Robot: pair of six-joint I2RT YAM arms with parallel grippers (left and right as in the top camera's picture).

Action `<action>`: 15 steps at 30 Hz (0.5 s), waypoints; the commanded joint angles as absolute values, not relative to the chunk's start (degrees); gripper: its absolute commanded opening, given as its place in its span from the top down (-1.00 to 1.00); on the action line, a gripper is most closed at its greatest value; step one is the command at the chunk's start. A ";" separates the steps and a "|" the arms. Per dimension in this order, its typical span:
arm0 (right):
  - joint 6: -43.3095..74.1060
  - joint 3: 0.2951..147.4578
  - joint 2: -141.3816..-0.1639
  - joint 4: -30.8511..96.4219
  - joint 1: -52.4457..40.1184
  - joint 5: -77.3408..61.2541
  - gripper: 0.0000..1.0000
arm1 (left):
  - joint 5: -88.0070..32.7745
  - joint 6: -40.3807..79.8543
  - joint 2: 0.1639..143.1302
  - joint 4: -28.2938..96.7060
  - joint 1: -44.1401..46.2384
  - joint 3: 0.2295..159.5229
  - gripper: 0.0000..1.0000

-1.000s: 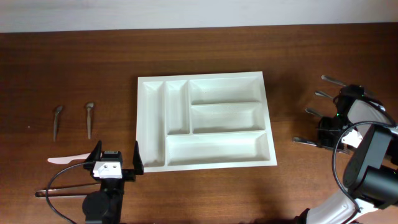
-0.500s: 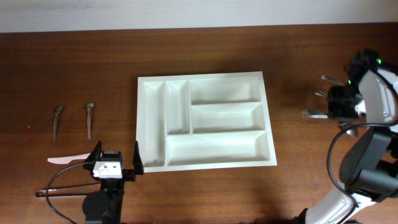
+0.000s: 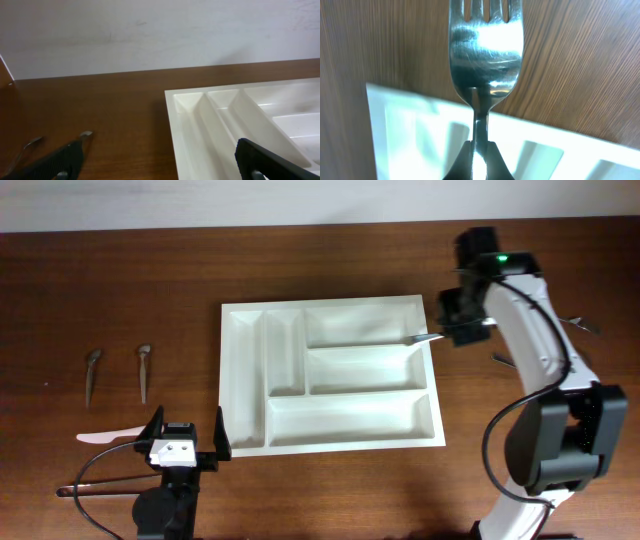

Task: Pack container
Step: 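Carry the fork left and lower it into the tray's middle compartment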

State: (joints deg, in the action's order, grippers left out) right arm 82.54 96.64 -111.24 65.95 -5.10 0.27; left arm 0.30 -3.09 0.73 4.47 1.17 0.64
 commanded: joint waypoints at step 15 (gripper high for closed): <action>93.97 97.38 -110.98 68.79 -20.34 0.19 0.82 | 0.45 -3.99 0.30 4.75 1.34 0.49 -0.98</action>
